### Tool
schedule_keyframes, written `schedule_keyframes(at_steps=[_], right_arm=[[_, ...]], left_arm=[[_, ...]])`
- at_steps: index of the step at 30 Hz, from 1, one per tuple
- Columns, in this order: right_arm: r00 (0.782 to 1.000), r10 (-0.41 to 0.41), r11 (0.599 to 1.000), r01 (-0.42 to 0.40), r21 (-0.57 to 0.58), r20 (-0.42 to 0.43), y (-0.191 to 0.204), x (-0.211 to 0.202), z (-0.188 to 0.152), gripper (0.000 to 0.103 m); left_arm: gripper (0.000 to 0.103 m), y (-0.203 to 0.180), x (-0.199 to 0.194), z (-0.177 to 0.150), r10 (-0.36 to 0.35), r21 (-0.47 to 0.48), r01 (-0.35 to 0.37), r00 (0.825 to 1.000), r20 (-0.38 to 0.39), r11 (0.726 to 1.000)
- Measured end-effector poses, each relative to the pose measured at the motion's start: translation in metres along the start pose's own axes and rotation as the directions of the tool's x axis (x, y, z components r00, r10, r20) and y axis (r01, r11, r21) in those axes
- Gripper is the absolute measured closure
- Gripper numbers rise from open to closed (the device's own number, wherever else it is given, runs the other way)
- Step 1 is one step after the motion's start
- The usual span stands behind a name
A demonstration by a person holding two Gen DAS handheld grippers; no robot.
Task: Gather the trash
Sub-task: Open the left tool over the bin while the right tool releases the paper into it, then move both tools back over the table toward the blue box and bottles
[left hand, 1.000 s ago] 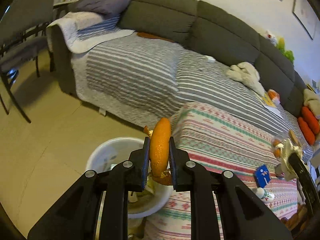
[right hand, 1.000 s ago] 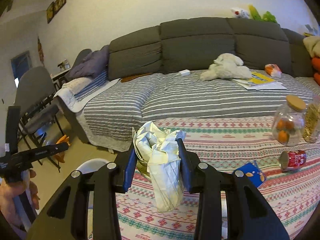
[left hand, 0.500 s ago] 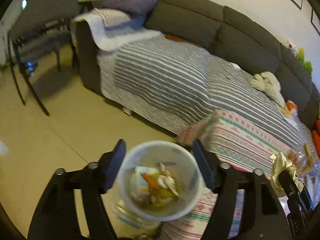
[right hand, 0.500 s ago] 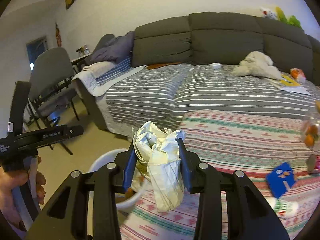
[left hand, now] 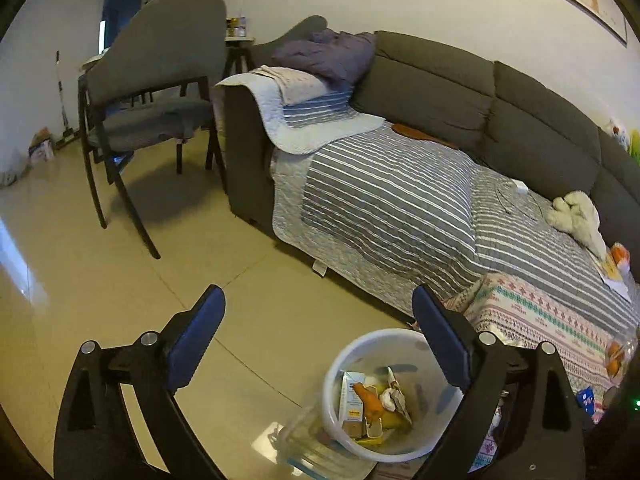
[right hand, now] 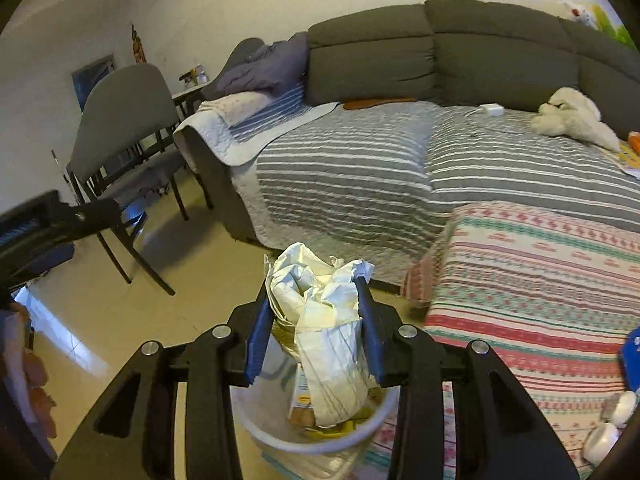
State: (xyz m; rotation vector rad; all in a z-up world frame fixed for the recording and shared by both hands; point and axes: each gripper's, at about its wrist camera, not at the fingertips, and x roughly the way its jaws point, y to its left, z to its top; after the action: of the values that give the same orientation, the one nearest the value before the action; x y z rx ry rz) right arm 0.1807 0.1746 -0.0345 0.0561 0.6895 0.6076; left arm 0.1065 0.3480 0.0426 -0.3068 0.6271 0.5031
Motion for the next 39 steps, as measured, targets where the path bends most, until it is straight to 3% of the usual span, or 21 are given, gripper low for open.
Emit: schedule_keyframes(at_steps=[5, 7, 13, 19, 31, 39], right_arm=[[1.0, -0.011, 1.0, 0.011, -0.014, -0.026, 0.012, 0.018, 0.001, 0.052], [0.999, -0.038, 0.999, 0.038, -0.012, -0.035, 0.013, 0.02, 0.002, 0.034], [0.992, -0.125, 0.992, 0.125, 0.027, -0.007, 0.003, 0.011, 0.009, 0.012], [0.977, -0.208, 0.977, 0.206, 0.048, 0.038, -0.012, -0.01, 0.019, 0.007], [0.93, -0.36, 0.932, 0.355, 0.067, 0.075, -0.065, -0.061, 0.026, 0.007], [0.886, -0.449, 0.893, 0.443, 0.077, 0.119, -0.1, -0.103, 0.024, 0.007]], left_arm=[[0.012, 0.006, -0.001, 0.002, 0.016, -0.018, -0.016, 1.0, 0.007, 1.0], [0.012, 0.01, -0.001, 0.002, 0.03, -0.026, -0.03, 1.0, 0.006, 0.999], [0.007, 0.017, -0.004, -0.001, 0.119, -0.033, -0.118, 0.992, 0.03, 0.992], [0.007, 0.0, -0.002, -0.009, 0.167, 0.022, -0.168, 0.986, 0.025, 0.986], [0.007, -0.06, -0.011, -0.03, 0.083, 0.128, -0.086, 0.996, 0.023, 0.988], [0.007, -0.108, -0.016, -0.047, 0.003, 0.188, -0.003, 1.0, -0.002, 0.982]])
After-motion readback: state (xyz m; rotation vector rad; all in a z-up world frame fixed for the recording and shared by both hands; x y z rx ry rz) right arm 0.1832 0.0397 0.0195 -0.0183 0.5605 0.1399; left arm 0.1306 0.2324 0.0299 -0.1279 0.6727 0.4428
